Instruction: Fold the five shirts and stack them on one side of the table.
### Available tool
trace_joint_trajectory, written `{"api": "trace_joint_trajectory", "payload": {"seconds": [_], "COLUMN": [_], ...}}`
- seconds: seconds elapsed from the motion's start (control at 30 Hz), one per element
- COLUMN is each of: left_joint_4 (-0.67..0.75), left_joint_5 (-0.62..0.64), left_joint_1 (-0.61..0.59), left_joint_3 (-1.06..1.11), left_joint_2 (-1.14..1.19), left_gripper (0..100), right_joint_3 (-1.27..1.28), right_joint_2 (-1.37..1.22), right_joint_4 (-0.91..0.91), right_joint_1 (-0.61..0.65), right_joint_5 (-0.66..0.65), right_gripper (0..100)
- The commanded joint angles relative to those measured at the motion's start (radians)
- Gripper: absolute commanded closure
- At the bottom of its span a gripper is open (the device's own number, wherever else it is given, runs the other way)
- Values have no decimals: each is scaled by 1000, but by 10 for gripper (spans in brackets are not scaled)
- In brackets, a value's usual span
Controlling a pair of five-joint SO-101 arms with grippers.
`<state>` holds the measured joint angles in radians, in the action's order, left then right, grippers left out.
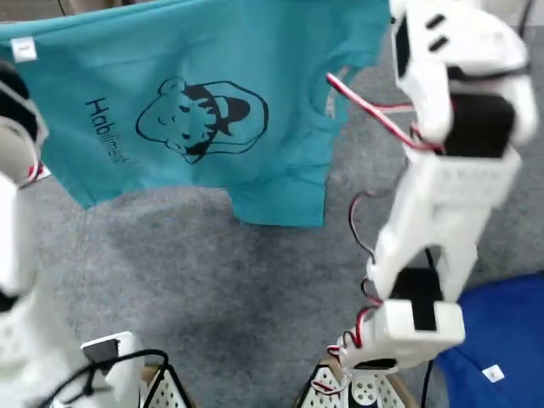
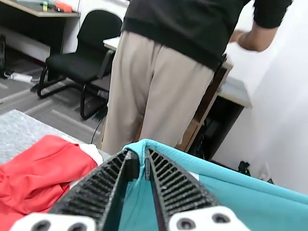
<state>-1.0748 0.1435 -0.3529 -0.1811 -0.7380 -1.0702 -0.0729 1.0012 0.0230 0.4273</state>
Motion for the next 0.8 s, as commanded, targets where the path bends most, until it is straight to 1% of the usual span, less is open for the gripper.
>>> {"api": "trace_joint_trajectory", "payload": {"seconds": [0.0, 0.2, 0.3, 0.47, 0.63, 0.77], "left_joint_4": [-83, -207, -216, -221, -210, -106], "left_joint_5": [-2, 3, 3, -2, -2, -2], "left_joint_1": [-23, -15, -15, -15, -15, -18], "left_joint_3": [-104, -155, -149, -135, -18, 173], "left_joint_2": [-61, -220, -311, -389, -387, -389], "left_gripper": [980, 980, 980, 980, 980, 980], "right_joint_3": [-65, -81, -79, -70, -64, -19], "right_joint_2": [124, 271, 348, 446, 446, 417], "right_joint_4": [55, 155, 178, 178, 150, 84], "right_joint_1": [-22, -21, -21, -21, -21, -18], "right_joint_5": [14, 21, 86, 95, 92, 61], "right_gripper": [993, 993, 993, 993, 993, 993]}}
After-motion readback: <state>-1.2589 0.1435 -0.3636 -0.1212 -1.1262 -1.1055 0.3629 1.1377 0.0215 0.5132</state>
